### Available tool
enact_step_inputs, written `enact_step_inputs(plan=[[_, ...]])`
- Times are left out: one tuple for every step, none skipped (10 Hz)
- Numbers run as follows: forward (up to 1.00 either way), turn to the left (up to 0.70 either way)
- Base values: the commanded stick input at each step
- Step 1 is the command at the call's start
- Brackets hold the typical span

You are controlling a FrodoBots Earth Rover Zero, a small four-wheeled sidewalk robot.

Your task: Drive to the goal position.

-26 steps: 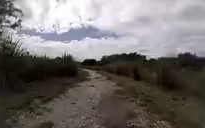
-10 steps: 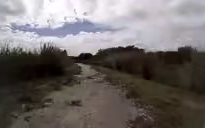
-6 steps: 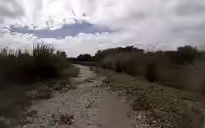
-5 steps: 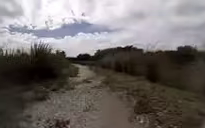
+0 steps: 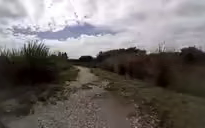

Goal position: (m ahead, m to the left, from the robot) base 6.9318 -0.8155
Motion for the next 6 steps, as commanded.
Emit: enact_step_inputs(plan=[[0.85, 0.01], [0.85, 0.00], [0.85, 0.00], [0.85, 0.00], [0.85, 0.00], [0.85, 0.00]])
